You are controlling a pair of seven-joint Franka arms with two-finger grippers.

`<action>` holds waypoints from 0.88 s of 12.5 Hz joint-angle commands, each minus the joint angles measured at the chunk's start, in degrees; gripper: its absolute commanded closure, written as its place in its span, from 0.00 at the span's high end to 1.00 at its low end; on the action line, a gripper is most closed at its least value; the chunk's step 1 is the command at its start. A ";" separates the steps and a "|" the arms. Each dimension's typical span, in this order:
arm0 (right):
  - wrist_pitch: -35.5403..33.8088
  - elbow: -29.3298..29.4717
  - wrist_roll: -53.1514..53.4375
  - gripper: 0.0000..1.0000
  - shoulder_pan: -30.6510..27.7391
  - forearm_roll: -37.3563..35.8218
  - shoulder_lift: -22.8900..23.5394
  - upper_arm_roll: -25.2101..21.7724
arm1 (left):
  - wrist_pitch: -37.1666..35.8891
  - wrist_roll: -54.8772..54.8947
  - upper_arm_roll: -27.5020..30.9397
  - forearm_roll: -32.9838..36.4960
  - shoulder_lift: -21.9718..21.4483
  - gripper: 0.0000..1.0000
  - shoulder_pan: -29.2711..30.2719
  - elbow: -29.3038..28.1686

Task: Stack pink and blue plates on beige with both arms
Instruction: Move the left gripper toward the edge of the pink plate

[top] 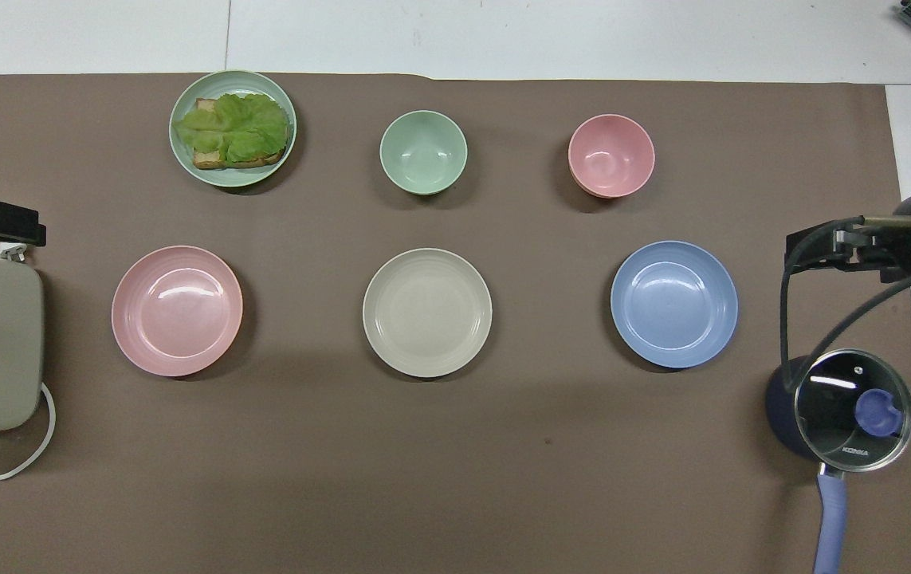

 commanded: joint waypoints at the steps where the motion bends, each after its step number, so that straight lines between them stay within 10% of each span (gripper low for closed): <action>1: -0.61 0.48 -0.82 1.00 -0.63 0.14 0.18 0.39 | -0.52 0.70 0.01 0.71 -0.82 1.00 0.23 -0.97; 11: -0.34 -0.57 -0.55 1.00 -1.16 0.94 -0.52 -0.05 | 17.39 0.09 0.27 0.54 3.03 1.00 4.61 -19.94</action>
